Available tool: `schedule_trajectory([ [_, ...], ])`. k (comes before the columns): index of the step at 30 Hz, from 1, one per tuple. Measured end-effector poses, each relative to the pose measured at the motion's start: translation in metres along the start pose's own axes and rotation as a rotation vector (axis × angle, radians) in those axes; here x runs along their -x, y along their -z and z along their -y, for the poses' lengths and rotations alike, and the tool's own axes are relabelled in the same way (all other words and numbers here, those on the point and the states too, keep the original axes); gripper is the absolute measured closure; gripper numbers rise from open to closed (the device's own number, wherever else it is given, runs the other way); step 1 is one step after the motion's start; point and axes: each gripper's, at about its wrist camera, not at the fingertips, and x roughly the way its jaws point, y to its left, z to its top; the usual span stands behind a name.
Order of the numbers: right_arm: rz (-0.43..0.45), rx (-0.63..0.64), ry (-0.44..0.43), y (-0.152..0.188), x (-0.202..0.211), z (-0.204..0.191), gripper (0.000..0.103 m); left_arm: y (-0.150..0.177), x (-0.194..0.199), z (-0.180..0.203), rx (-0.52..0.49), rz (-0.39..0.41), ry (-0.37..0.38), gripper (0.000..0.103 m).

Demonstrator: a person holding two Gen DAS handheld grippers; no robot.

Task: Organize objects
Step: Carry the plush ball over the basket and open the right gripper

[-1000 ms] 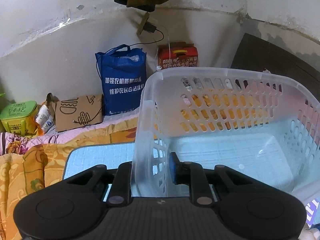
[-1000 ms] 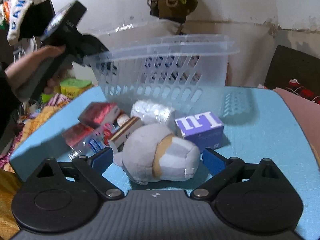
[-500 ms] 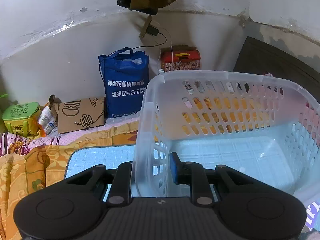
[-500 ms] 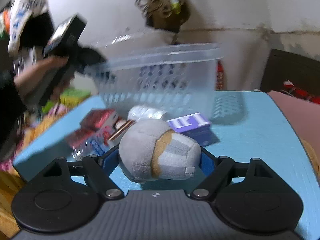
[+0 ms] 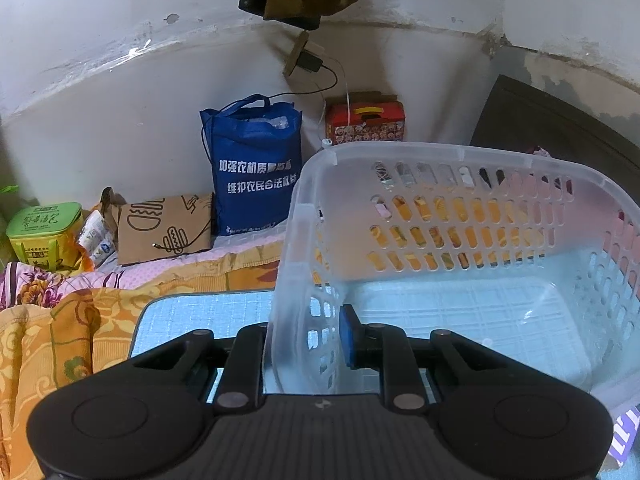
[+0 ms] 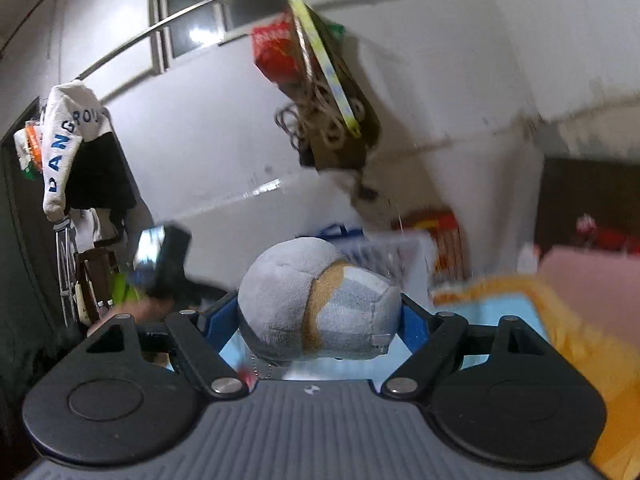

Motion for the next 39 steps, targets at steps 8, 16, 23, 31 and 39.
schedule_trajectory([
  [8,-0.094,0.071,0.105,-0.07,-0.099,-0.008,0.02,-0.004,-0.002,0.005,0.007,-0.075,-0.066,0.079],
  [16,-0.208,0.068,0.163,-0.043,-0.147,0.004,0.02,0.005,0.007,0.009,0.005,-0.099,-0.081,0.079],
  [23,-0.201,0.099,0.173,-0.031,-0.156,0.007,0.017,0.008,0.008,0.007,0.0,-0.098,-0.068,0.079],
  [31,-0.117,0.122,0.193,-0.033,-0.147,0.004,0.0,0.008,0.008,0.005,0.003,-0.086,-0.059,0.078],
  [39,-0.08,0.091,0.196,-0.03,-0.125,0.011,0.0,0.001,0.003,0.005,0.0,-0.078,-0.041,0.077],
])
